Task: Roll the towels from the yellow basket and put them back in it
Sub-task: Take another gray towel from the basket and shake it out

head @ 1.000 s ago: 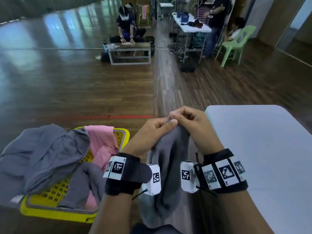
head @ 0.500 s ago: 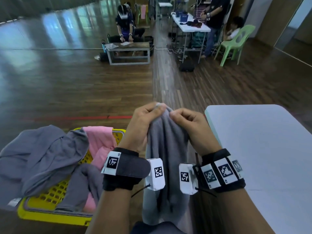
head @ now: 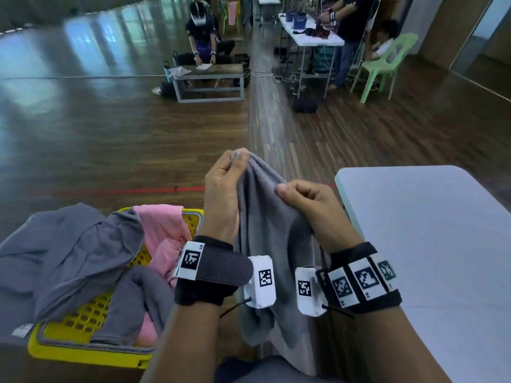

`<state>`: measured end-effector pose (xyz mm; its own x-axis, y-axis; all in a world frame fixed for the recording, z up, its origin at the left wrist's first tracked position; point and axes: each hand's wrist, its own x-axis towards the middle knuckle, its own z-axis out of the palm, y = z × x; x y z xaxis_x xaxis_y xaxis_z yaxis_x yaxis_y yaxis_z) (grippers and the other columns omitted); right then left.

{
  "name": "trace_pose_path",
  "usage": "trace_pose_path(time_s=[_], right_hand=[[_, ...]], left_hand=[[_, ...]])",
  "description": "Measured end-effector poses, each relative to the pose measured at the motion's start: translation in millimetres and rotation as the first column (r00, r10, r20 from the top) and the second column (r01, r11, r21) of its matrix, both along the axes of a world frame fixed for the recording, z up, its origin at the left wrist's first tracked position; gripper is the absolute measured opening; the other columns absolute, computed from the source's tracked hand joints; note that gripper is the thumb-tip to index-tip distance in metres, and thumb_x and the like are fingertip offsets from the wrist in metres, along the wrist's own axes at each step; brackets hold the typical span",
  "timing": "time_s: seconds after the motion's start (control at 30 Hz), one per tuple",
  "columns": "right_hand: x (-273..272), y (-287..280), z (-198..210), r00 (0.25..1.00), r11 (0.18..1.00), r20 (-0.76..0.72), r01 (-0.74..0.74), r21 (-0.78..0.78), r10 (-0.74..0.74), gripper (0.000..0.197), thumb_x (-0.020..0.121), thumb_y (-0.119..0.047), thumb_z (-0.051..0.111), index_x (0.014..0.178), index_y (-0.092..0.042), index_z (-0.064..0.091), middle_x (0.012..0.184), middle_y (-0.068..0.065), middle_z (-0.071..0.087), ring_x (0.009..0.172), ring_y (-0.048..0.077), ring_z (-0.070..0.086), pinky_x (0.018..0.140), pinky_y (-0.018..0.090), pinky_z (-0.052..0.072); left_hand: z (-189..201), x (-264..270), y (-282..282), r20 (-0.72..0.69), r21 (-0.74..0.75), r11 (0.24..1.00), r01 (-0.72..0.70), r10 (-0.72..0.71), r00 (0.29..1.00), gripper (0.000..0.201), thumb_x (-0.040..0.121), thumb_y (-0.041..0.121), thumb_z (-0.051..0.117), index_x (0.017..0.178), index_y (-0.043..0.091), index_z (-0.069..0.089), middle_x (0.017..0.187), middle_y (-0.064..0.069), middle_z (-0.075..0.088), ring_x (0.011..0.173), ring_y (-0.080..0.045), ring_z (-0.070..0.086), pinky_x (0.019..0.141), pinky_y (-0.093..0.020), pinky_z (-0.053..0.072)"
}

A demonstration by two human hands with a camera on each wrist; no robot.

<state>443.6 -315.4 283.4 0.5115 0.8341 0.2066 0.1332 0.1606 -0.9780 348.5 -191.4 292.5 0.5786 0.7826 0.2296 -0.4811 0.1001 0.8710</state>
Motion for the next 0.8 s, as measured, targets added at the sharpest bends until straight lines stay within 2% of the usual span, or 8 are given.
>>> trace_pose_path(time_s=[0.13,0.2,0.3,0.37,0.43,0.5,0.6,0.8], right_hand=[[4.9,1.7,16.2,0.993,0.989,0.062,0.09,0.114,-0.097,0.028,0.095,-0.014,0.058,0.072,0.002,0.059,0.068,0.006,0.056,0.068,0.011,0.05,0.065,0.02,0.042],[4.6,3.0,17.5,0.995,0.991,0.061,0.074,0.109,-0.081,0.029,0.095,-0.015,0.059,0.075,0.006,0.06,0.071,0.01,0.057,0.069,0.013,0.051,0.065,0.022,0.043],[0.2,6.4,5.4,0.999,0.999,0.02,0.038,0.037,-0.038,0.029,0.094,-0.017,0.059,0.074,0.004,0.06,0.07,0.003,0.054,0.07,0.008,0.047,0.064,0.019,0.04],[-5.1,9.4,-2.4,1.0,1.0,0.016,0.002,-0.004,-0.002,0.025,0.093,-0.019,0.061,0.074,-0.002,0.062,0.071,0.0,0.054,0.073,0.007,0.047,0.067,0.021,0.038],[-5.6,11.0,-1.7,0.999,1.0,0.031,0.014,0.01,-0.014,0.028,0.094,-0.019,0.06,0.075,0.002,0.061,0.074,0.004,0.054,0.075,0.011,0.047,0.07,0.026,0.038],[-2.6,10.6,6.7,0.996,0.993,0.047,0.077,0.087,-0.081,0.029,0.095,-0.017,0.058,0.075,0.004,0.059,0.072,0.009,0.053,0.073,0.015,0.047,0.069,0.029,0.039],[1.9,9.3,12.6,0.989,0.986,0.085,0.109,0.124,-0.12,0.031,0.096,-0.015,0.058,0.076,0.009,0.058,0.069,0.023,0.052,0.07,0.018,0.046,0.066,0.031,0.038],[-5.5,11.9,5.6,0.997,0.992,0.015,0.072,0.1,-0.074,0.035,0.095,-0.018,0.057,0.074,0.01,0.059,0.07,0.013,0.054,0.068,0.018,0.048,0.065,0.029,0.041]], left_hand=[[-8.1,-3.1,-3.6,-0.287,0.089,0.922,0.376,-0.338,0.896,0.033,0.096,0.029,0.053,0.094,-0.003,0.057,0.09,-0.017,0.051,0.085,-0.025,0.045,0.073,-0.034,0.041],[-7.8,-6.7,-4.0,-0.316,0.172,0.883,0.438,-0.371,0.873,0.035,0.095,0.023,0.052,0.094,-0.012,0.059,0.091,-0.016,0.058,0.088,-0.021,0.05,0.077,-0.032,0.042],[-4.2,-3.1,-2.5,-0.059,0.03,0.993,0.114,-0.112,0.992,0.02,0.087,0.021,0.058,0.071,0.013,0.065,0.072,-0.002,0.057,0.074,-0.014,0.049,0.073,-0.029,0.041],[-3.8,2.1,-0.5,0.051,-0.103,0.956,-0.274,0.28,0.959,0.023,0.086,0.027,0.06,0.064,0.023,0.055,0.068,0.0,0.043,0.07,-0.016,0.039,0.07,-0.036,0.035],[-3.4,5.0,-2.2,0.059,-0.074,0.923,-0.377,0.381,0.923,0.017,0.09,0.03,0.056,0.077,0.02,0.055,0.074,-0.005,0.046,0.074,-0.021,0.043,0.072,-0.039,0.038],[1.8,5.1,-6.3,-0.096,0.027,0.996,-0.09,0.092,0.991,0.028,0.091,0.04,0.053,0.099,0.014,0.059,0.084,-0.007,0.058,0.08,-0.022,0.053,0.071,-0.032,0.045],[-0.8,-3.7,-1.4,-0.433,0.255,0.881,0.398,-0.264,0.862,0.04,0.089,0.039,0.056,0.1,0.001,0.063,0.088,-0.004,0.061,0.083,-0.012,0.053,0.071,-0.021,0.044],[-3.7,-14.7,4.1,-0.37,0.194,0.873,0.448,-0.358,0.857,0.017,0.088,0.021,0.058,0.073,0.014,0.062,0.071,0.003,0.059,0.069,-0.006,0.051,0.066,-0.017,0.042]])
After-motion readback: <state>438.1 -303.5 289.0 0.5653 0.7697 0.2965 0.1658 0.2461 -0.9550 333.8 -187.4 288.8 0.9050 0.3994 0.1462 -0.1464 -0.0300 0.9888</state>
